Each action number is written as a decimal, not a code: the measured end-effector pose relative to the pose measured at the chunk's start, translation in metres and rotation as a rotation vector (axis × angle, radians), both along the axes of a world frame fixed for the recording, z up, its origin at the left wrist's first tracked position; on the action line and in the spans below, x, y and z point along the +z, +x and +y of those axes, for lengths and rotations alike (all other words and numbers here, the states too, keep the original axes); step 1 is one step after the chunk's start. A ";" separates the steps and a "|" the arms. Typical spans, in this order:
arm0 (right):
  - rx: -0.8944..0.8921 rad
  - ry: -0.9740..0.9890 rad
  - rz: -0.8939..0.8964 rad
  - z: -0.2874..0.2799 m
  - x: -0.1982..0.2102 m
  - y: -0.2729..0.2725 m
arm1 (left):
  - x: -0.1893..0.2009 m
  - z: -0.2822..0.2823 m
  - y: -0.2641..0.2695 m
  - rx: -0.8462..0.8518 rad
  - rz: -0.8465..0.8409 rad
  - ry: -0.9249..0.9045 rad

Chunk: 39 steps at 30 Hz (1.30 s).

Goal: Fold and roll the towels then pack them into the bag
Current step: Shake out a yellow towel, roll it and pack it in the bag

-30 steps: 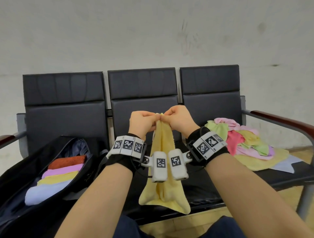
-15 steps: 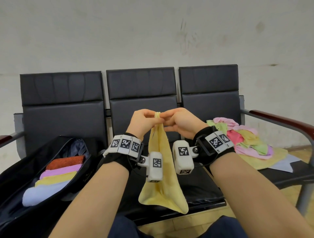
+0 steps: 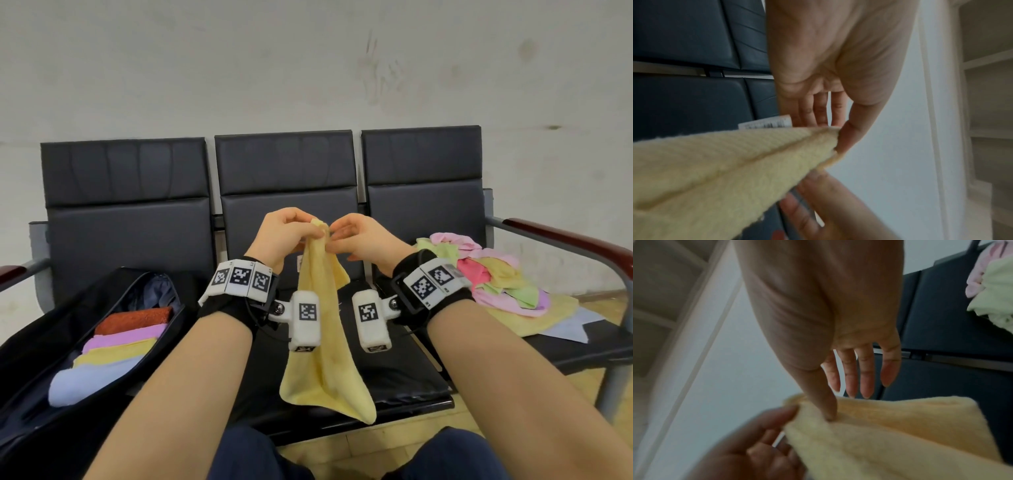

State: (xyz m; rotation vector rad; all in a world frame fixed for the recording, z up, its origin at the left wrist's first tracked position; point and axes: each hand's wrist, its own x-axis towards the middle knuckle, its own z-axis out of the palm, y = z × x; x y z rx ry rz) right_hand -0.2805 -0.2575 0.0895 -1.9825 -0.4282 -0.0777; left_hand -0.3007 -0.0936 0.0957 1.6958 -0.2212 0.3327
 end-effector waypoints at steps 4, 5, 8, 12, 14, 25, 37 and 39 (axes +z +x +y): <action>0.010 -0.146 -0.025 0.004 -0.015 0.008 | 0.003 0.004 -0.003 -0.035 0.009 -0.079; 0.020 -0.159 -0.020 0.003 -0.018 0.009 | 0.004 0.005 -0.004 -0.042 0.015 -0.104; -0.009 -0.230 -0.028 0.001 -0.026 0.012 | 0.008 0.008 -0.005 -0.051 0.017 -0.182; -0.020 -0.213 -0.026 -0.005 -0.032 0.011 | 0.013 0.013 -0.003 -0.030 0.002 -0.275; -0.021 -0.128 -0.025 -0.009 -0.030 0.008 | 0.014 0.019 0.000 0.026 -0.006 -0.297; -0.166 0.343 -0.239 -0.016 0.030 -0.006 | 0.031 0.032 -0.004 0.302 -0.126 -0.309; -0.144 0.394 -0.189 -0.035 0.057 -0.052 | 0.060 0.022 -0.041 0.334 -0.012 -0.341; -0.139 0.390 -0.192 -0.035 0.060 -0.053 | 0.065 0.023 -0.044 0.340 -0.010 -0.327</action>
